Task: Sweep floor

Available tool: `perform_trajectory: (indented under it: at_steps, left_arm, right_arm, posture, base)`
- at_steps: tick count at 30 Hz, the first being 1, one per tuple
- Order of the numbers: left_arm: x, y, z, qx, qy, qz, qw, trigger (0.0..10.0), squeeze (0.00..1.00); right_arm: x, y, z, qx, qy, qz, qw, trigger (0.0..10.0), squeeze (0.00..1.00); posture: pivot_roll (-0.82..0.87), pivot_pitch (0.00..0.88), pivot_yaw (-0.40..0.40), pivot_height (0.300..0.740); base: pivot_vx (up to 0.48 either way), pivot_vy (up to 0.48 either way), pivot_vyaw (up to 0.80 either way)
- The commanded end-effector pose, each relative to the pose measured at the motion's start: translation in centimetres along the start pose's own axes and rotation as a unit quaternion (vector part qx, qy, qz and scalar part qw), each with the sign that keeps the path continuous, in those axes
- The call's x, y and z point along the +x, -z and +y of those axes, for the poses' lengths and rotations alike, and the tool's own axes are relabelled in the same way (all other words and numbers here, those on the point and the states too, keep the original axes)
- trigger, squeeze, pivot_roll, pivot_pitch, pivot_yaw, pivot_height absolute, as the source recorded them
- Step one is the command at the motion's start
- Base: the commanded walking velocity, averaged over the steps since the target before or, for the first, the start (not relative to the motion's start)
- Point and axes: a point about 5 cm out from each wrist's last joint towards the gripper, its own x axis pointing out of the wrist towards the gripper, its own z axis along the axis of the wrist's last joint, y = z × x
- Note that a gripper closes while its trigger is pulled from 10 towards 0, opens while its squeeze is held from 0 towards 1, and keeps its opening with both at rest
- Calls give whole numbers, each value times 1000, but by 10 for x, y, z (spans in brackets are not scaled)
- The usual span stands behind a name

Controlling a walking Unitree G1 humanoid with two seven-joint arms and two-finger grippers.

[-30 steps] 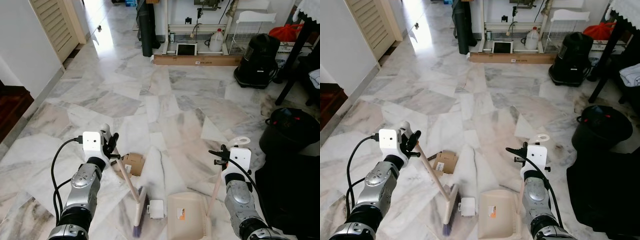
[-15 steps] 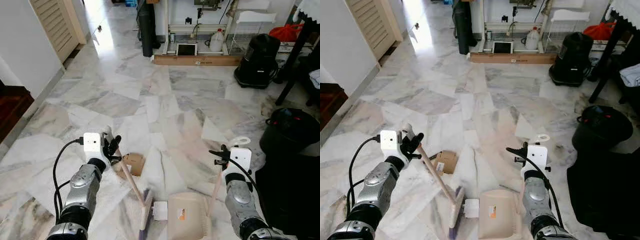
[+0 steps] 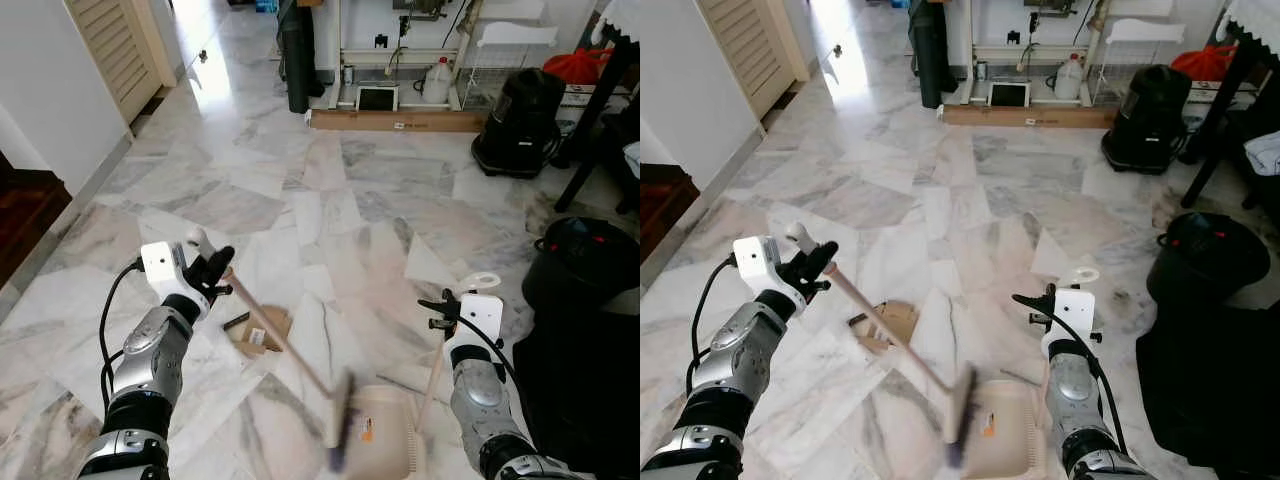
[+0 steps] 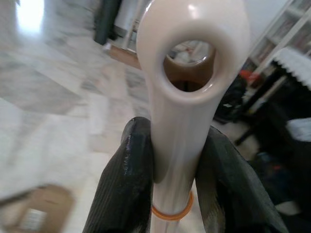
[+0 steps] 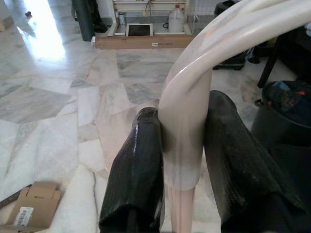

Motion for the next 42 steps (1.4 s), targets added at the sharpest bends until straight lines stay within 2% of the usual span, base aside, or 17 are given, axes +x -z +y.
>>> perform_trajectory:
  at_steps: [1, 6, 11, 14, 16, 18, 24, 26, 30, 31, 34, 42]
  left_arm:
    - [2, -16, -2, -11, 14, -29, 999, 10000, 0]
    - [1, -28, -2, -21, 19, -43, 999, 10000, 0]
    - [-1, -41, 4, 2, -17, -78, 997, 10000, 0]
    - [-4, -51, 10, 44, -55, -105, 992, 10000, 0]
    - [-4, -53, 9, 56, -57, -107, 991, 10000, 0]
    - [-4, -51, 4, 111, -51, -93, 988, 10000, 0]
    - [0, -49, -7, 136, -37, -94, 985, 10000, 0]
    - [3, -48, -8, 153, -44, -99, 982, 10000, 0]
    - [5, -50, -12, 156, -43, -106, 981, 10000, 0]
    - [6, -52, -18, 177, -33, -110, 978, 10000, 0]
    - [6, -56, -26, 198, -15, -115, 973, 10000, 0]
    - [8, -61, -32, 206, -7, -130, 970, 10000, 0]
  right_arm:
    - [-4, 9, 2, 0, -5, 27, 1000, 10000, 0]
    - [-4, 10, 2, 0, -6, 29, 1000, 10000, 0]
    - [-3, 8, 5, 2, -8, 27, 1000, 10000, 0]
    - [-3, 8, 5, 4, -9, 27, 1000, 10000, 0]
    - [-3, 8, 5, 5, -9, 27, 1000, 10000, 0]
    - [-3, 8, 3, 6, -6, 27, 1000, 10000, 0]
    - [1, 1, 2, 30, 2, 15, 999, 10000, 0]
    - [4, -3, -2, 45, 9, 4, 999, 10000, 0]
    - [5, -5, -8, 68, 26, 0, 997, 10000, 0]
    - [8, -11, -17, 100, 47, -12, 994, 10000, 0]
    - [12, -18, -27, 144, 73, -28, 987, 10000, 0]
    - [17, -30, -37, 230, 100, -60, 966, 10000, 0]
  posture:
    - [85, 56, 65, 740]
    - [93, 59, 63, 740]
    - [95, 65, 63, 740]
    - [91, 65, 64, 740]
    - [94, 67, 63, 740]
    - [97, 70, 62, 740]
    - [87, 76, 64, 740]
    - [83, 73, 65, 740]
    - [78, 65, 63, 740]
    - [74, 60, 63, 740]
    - [65, 54, 63, 740]
    - [60, 40, 62, 740]
  base:
    - [0, 0, 0]
    - [0, 0, 0]
    - [0, 0, 0]
    - [0, 0, 0]
    - [0, 0, 0]
    - [0, 0, 0]
    - [0, 0, 0]
    - [0, 0, 0]
    - [0, 0, 0]
    - [0, 0, 0]
    - [0, 0, 0]
    - [0, 0, 0]
